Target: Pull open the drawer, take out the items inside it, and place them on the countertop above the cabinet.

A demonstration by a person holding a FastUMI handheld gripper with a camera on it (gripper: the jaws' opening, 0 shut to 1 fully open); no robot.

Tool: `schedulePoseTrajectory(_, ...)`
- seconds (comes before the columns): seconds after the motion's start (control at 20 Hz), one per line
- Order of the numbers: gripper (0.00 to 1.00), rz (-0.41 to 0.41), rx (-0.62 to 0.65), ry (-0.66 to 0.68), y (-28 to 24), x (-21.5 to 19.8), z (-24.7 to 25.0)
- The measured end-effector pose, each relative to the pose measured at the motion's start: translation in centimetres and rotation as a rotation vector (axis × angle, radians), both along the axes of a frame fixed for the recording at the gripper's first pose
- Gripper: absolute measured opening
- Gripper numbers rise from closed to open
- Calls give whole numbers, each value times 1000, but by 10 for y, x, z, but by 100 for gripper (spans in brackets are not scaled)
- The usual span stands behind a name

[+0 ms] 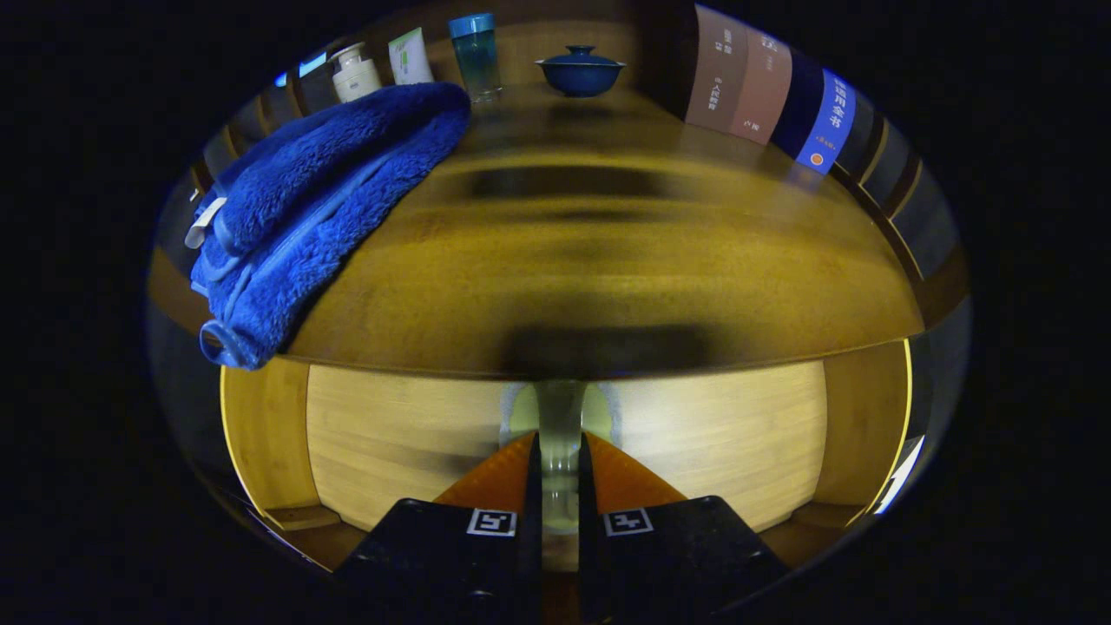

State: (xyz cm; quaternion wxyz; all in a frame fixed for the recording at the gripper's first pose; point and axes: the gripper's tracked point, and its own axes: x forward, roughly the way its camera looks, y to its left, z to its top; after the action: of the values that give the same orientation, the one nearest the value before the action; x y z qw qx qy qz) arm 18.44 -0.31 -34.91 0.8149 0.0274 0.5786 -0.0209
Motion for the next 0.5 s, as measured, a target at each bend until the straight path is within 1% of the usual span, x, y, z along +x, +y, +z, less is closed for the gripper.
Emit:
schedulePoseTrajectory(0.1,22,-26,33,-34,0,-11,11)
schedulePoseTrajectory(0.2,22,-39,43,-103,-6,-21,30)
schedulePoseTrajectory(0.4,21,-52,71,-253,-10,-38,80)
schedulePoseTrajectory(0.5,21,-56,79,-337,-11,-38,111)
